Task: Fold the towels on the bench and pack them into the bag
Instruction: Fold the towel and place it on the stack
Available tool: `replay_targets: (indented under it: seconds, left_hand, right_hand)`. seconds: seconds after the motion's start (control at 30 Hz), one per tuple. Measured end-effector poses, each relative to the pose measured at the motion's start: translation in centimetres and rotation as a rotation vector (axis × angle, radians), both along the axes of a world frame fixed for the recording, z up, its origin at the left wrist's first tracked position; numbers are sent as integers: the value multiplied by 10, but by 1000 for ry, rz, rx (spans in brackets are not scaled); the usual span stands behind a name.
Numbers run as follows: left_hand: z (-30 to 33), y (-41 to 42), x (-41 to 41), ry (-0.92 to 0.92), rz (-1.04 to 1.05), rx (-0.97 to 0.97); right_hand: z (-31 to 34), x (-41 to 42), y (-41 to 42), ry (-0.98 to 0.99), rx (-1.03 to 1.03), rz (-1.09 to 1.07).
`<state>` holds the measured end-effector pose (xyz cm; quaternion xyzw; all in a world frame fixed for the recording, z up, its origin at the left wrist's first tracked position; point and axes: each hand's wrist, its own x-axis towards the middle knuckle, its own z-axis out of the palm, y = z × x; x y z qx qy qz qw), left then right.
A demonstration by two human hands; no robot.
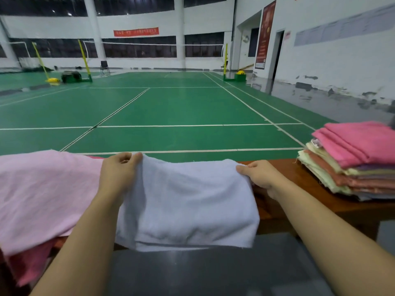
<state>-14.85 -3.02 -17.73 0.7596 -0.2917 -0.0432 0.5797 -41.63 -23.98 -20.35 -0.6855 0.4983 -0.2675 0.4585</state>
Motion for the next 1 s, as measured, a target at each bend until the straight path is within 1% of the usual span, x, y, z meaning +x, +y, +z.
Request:
replay_targets:
  seconds: [0.03,0.1,0.2,0.3,0.43,0.5,0.57,0.7,0.8,0.9,0.97,1.0]
  left_hand:
    - [0,0,0,57,-12,-55]
    - [1,1,-1,152,-26,-134]
    - [2,0,-3,203,-31,-217]
    - [7,-2,-7,195,-60,-275]
    - [19,-7,-19,213,-118,-385]
    - [27,-9,-23,182,-127,-448]
    - [37,-10,-26,104,-123,-487]
    - [55,-10,-33,-54,-125,-537]
    - [58,-10,-33,-153,-137,-475]
    - [55,-9,-36,-178,-200,-358]
    - [52,-10,-40,-142,-234,-286]
    - [52,-11,-41,-113,-231,-253]
  right_hand:
    - [-1,-1,-1,-82,5,-29]
    - [-1,-4,-2,-186,-24,-106]
    - [8,-12,3,-332,-117,-212]
    - [18,-19,7,-515,-193,-245]
    - [36,-28,10,-727,-275,-238]
    - [45,-33,11,-798,-331,-234]
    - [55,-38,13,-849,-390,-231]
    - [64,-47,11,-863,-476,-209]
    - [63,-51,9,-852,-489,-110]
    - [59,-54,13,-677,-582,-23]
    - [54,-56,7,-566,-638,-16]
    - [53,-58,3,-535,-620,1]
